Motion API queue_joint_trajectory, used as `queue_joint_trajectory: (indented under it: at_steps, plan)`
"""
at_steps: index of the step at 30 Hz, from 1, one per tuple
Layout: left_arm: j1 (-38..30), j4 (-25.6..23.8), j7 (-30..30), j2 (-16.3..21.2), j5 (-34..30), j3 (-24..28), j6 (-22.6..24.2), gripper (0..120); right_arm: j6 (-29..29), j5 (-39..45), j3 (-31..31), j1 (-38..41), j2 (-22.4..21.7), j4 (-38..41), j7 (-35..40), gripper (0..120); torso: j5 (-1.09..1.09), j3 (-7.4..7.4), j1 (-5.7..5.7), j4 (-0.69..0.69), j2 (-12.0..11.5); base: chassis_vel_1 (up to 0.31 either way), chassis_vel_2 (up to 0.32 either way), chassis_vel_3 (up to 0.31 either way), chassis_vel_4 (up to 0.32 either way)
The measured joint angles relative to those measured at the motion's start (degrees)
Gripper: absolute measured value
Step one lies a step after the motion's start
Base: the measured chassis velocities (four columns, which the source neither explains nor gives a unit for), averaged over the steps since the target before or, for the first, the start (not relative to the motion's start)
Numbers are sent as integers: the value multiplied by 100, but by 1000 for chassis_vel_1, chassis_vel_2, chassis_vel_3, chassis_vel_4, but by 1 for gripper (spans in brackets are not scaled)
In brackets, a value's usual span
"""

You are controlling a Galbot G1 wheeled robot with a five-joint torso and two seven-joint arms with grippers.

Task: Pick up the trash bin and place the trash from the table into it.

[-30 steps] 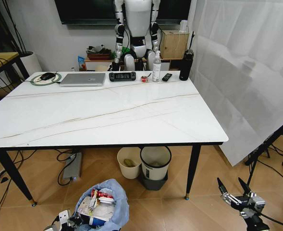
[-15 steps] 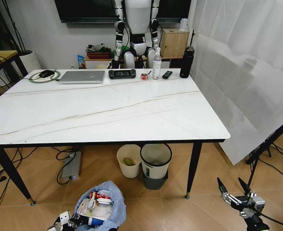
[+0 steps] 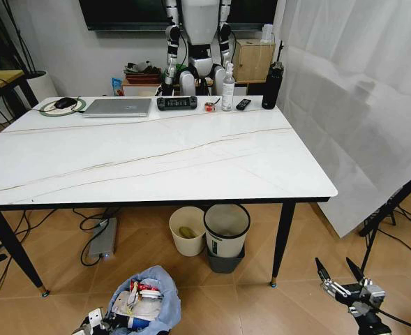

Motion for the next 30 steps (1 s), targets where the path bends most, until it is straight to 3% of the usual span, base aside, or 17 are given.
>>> queue_joint_trajectory:
  at_steps: [30]
  plan:
    - [-153,219,-18,42,-115,-20,-220,0,0,0,0,0,0,0,0,100,0,-443,-308,0,-750,0,0,0,0]
